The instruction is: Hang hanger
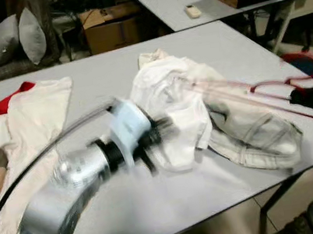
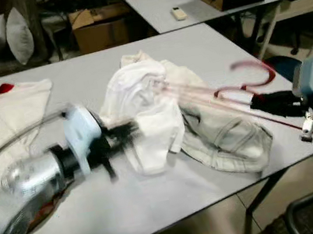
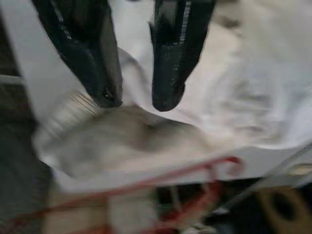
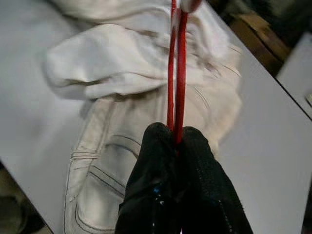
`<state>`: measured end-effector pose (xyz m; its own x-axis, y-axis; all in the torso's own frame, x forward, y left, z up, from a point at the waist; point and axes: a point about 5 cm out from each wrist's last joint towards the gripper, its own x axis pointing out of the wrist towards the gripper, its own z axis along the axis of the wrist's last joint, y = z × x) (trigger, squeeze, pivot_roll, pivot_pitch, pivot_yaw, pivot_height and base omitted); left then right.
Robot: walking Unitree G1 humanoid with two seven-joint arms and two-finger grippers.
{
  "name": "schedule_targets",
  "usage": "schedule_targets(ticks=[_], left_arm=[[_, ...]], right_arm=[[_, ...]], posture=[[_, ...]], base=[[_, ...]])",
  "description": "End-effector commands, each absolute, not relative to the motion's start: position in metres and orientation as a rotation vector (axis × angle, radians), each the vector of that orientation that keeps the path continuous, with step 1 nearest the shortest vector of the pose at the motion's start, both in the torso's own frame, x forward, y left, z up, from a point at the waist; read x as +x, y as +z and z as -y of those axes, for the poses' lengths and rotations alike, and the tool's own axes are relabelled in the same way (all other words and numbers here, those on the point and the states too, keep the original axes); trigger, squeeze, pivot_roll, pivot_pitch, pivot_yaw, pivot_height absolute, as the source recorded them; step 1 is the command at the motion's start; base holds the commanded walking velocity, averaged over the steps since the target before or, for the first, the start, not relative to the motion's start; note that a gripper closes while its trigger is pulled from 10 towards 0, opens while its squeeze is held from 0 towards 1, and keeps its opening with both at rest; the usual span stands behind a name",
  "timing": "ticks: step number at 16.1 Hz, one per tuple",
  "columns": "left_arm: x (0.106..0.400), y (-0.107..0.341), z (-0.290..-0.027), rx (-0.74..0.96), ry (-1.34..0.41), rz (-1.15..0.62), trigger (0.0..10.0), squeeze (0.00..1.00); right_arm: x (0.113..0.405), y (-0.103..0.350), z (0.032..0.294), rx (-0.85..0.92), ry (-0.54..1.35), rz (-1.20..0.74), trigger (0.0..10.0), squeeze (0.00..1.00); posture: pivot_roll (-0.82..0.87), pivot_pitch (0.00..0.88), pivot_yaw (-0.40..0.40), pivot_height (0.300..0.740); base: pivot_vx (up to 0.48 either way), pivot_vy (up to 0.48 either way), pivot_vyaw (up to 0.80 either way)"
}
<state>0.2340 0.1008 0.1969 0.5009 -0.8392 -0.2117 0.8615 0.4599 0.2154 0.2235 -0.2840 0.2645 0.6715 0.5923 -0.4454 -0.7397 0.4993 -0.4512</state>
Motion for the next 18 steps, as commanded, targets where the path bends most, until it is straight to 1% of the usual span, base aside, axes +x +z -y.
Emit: schedule_targets(ticks=[1, 2, 3, 5, 6, 7, 8, 9, 10, 11, 12, 13, 14, 15, 16, 17, 18], left_arm=[[0.233, 0.191, -0.106, 0.385, -1.049, -0.121, 10.0, 1.00], [0.234, 0.193, -0.107, 0.393, -1.041, -0.106, 10.0, 1.00], [0.236, 0.201, -0.109, 0.361, -1.030, -0.076, 10.0, 1.00], [0.236, 0.221, -0.114, 0.211, -1.006, -0.016, 10.0, 1.00], [0.235, 0.228, -0.117, 0.128, -0.995, 0.022, 10.0, 1.00], [0.236, 0.232, -0.121, 0.092, -0.980, 0.043, 10.0, 1.00], [0.246, 0.236, -0.132, 0.022, -0.839, 0.100, 10.0, 1.00], [0.251, 0.236, -0.137, 0.002, -0.762, 0.112, 10.0, 1.00], [0.260, 0.236, -0.142, -0.008, -0.646, 0.140, 10.0, 1.00], [0.264, 0.236, -0.146, -0.031, -0.552, 0.154, 10.0, 1.00], [0.264, 0.236, -0.147, -0.046, -0.527, 0.160, 10.0, 1.00], [0.268, 0.225, -0.165, -0.031, -0.284, 0.135, 10.0, 0.80], [0.267, 0.221, -0.169, -0.008, -0.235, 0.125, 10.0, 0.67], [0.262, 0.212, -0.170, 0.022, -0.199, 0.096, 10.0, 0.22], [0.256, 0.204, -0.168, 0.057, -0.173, 0.072, 10.0, 0.00], [0.251, 0.199, -0.164, 0.075, -0.182, 0.060, 10.0, 0.00], [0.245, 0.196, -0.160, 0.060, -0.179, 0.052, 10.0, 0.00]], right_arm=[[0.228, 0.260, 0.279, -0.597, 0.737, -0.227, 10.0, 0.00], [0.230, 0.259, 0.275, -0.565, 0.708, -0.202, 10.0, 0.00], [0.235, 0.257, 0.266, -0.480, 0.647, -0.151, 10.0, 0.00], [0.245, 0.257, 0.246, -0.292, 0.532, -0.044, 10.0, 0.00], [0.247, 0.256, 0.234, -0.202, 0.524, 0.011, 10.0, 0.00], [0.247, 0.256, 0.224, -0.154, 0.518, 0.041, 10.0, 0.00], [0.249, 0.254, 0.201, -0.073, 0.534, 0.090, 10.0, 0.00], [0.249, 0.254, 0.192, -0.040, 0.551, 0.097, 10.0, 0.00], [0.252, 0.251, 0.180, -0.020, 0.557, 0.095, 10.0, 0.00], [0.254, 0.247, 0.169, -0.042, 0.547, 0.099, 10.0, 0.00], [0.253, 0.247, 0.165, -0.047, 0.540, 0.103, 10.0, 0.00], [0.252, 0.236, 0.155, -0.009, 0.469, 0.111, 10.0, 0.00], [0.250, 0.233, 0.153, -0.002, 0.462, 0.106, 10.0, 0.00], [0.248, 0.225, 0.150, -0.044, 0.439, 0.088, 10.0, 0.00], [0.246, 0.220, 0.148, -0.043, 0.441, 0.077, 10.0, 0.00], [0.246, 0.217, 0.148, -0.006, 0.436, 0.067, 10.0, 0.00], [0.247, 0.214, 0.146, 0.069, 0.419, 0.067, 10.0, 0.00]], posture=[[-0.18, 0.048, 0.046, 0.740], [-0.18, 0.048, 0.046, 0.740], [-0.18, 0.053, 0.045, 0.740], [-0.18, 0.072, 0.076, 0.740], [-0.18, 0.067, 0.071, 0.740], [-0.19, 0.058, 0.060, 0.740], [-0.21, 0.059, 0.065, 0.740], [-0.21, 0.059, 0.065, 0.740], [-0.19, 0.065, 0.065, 0.740], [-0.19, 0.077, 0.068, 0.740], [-0.19, 0.077, 0.068, 0.740], [-0.17, 0.067, 0.051, 0.740], [-0.17, 0.063, 0.046, 0.740], [-0.17, 0.063, 0.046, 0.740], [-0.14, 0.059, 0.036, 0.740], [-0.14, 0.058, 0.034, 0.740], [-0.13, 0.053, 0.027, 0.740]], base=[[0.000, 0.000, 0.00], [0.000, 0.000, 0.00], [0.000, 0.000, 0.00], [0.000, 0.000, 0.00], [0.000, 0.000, 0.00], [0.000, 0.000, 0.00], [0.000, 0.000, 0.00], [0.000, 0.000, 0.00], [0.000, 0.000, 0.00], [0.000, 0.000, 0.00], [0.000, 0.000, 0.00], [0.000, 0.000, 0.00], [0.000, 0.000, 0.00], [0.000, 0.000, 0.00], [0.000, 0.000, 0.00], [0.000, 0.251, 0.00], [0.000, 0.330, 0.00]])
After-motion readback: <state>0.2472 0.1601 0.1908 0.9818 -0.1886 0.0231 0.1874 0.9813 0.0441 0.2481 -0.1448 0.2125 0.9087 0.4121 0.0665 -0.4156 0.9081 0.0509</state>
